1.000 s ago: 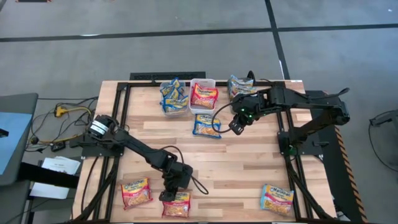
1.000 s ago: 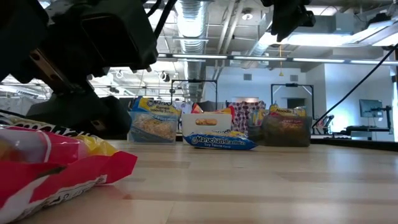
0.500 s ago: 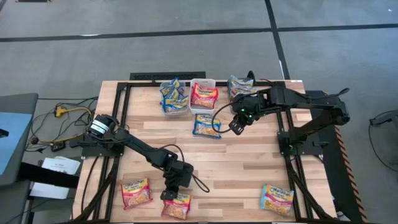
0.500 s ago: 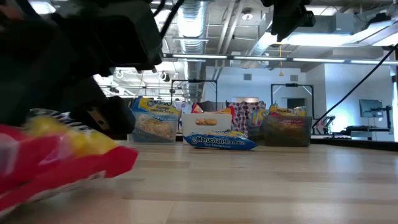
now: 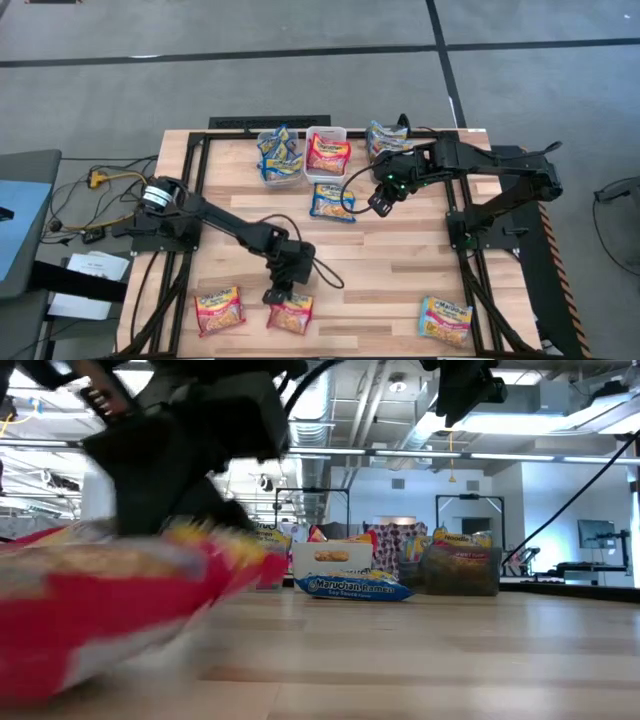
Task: Sort Maruchan noodles
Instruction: Put the red noodle pack into the white bin
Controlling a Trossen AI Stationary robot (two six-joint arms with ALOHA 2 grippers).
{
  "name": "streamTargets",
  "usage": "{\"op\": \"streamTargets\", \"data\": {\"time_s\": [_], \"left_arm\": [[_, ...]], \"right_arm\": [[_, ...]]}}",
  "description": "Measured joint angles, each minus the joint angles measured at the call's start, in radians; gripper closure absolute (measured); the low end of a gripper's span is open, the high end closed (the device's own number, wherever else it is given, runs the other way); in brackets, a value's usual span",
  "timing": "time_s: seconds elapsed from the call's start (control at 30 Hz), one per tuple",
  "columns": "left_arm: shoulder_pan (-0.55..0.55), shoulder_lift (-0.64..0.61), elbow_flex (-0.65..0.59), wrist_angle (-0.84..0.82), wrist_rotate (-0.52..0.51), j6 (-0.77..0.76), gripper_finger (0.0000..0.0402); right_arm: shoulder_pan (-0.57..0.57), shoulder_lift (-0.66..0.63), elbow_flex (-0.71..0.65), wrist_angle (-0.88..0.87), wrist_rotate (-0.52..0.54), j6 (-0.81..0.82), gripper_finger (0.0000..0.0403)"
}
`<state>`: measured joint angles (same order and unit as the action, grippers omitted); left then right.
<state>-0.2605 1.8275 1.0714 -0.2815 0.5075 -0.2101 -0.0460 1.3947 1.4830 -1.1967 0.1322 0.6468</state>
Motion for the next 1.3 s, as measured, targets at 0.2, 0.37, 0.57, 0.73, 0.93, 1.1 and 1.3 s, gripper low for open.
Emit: {"op": "streamTargets", "data": {"time_s": [0.2,0.37,0.57,0.73,0.93,1.1,1.3], "left_arm": [[0.06,-0.078,0.084,-0.156,-0.101,0.163,0.0401],[0.12,-0.123,0.169,-0.311,-0.316,0.304,0.0401],[0.212,-0.167,0.236,-0.382,-0.532,0.416,0.0401],[0.303,-0.218,0.248,-0.391,-0.592,0.502,0.0401],[0.435,-0.26,0.249,-0.305,-0.666,0.623,0.0401],[0.533,-0.259,0.249,-0.173,-0.723,0.762,0.0401],[0.605,-0.255,0.249,-0.023,-0.744,0.88,0.0401]], "right_arm": [[0.0,0.0,0.0,0.0,0.0,0.0,0.0246],[0.0,0.0,0.0,0.001,0.001,0.0,0.0246],[0.0,0.0,0.0,0.021,0.001,0.0,0.0246],[0.0,0.0,0.0,0.033,0.002,0.0,0.0246],[0.0,0.0,0.0,0.037,0.002,0.0,0.0246],[0.0,0.0,0.0,0.058,0.003,-0.001,0.0246],[0.0,0.0,0.0,0.072,0.003,-0.003,0.0246]]}}
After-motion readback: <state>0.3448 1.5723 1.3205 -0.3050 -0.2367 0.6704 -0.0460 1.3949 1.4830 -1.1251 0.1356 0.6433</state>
